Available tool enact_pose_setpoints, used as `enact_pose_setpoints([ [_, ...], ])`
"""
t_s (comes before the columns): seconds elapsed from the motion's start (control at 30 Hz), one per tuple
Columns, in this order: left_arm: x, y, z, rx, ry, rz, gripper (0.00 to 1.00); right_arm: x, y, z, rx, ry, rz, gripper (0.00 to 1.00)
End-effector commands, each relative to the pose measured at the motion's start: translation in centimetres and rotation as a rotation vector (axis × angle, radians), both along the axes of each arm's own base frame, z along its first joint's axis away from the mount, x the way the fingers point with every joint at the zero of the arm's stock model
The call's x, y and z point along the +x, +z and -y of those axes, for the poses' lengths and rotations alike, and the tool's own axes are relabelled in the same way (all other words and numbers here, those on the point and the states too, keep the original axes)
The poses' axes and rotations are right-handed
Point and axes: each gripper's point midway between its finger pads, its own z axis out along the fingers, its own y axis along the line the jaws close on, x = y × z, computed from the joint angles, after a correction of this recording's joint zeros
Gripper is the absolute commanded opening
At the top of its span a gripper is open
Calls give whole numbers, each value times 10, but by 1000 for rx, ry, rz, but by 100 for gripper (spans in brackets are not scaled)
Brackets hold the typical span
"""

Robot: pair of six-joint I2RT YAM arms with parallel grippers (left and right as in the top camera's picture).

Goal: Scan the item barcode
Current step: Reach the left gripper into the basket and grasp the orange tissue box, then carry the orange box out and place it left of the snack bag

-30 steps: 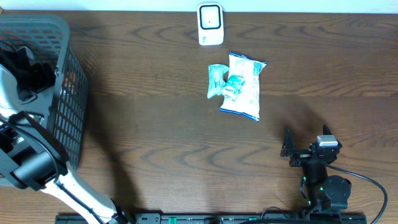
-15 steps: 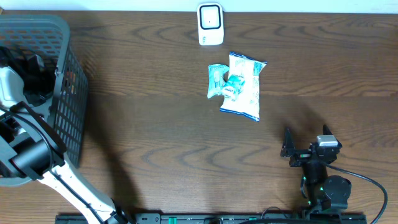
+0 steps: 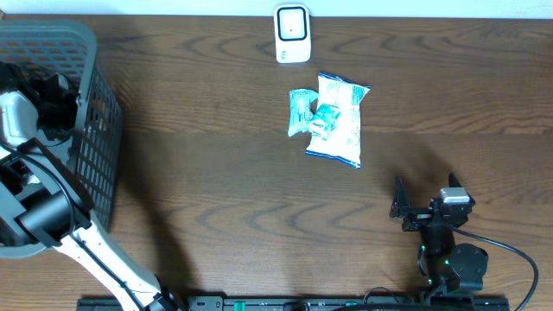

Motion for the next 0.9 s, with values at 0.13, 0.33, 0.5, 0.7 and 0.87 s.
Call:
enact_pose_setpoints([
  [0.13, -6, -8, -1, -49, 52, -32, 8, 0, -1, -1, -14, 3, -2, 99],
  [0.33, -15, 26, -29, -88, 281, -4, 7, 0, -1, -1, -14, 3, -2, 99],
  [0.5, -31, 96, -55, -50, 412, 118, 7, 0, -1, -1, -14, 3, -2, 99],
  [0.7, -46, 216, -43, 10, 389, 383, 7, 0, -1, -1, -14, 3, -2, 99],
  [0.87, -57, 312, 0, -46, 366, 618, 7, 0, -1, -1, -14, 3, -2, 99],
])
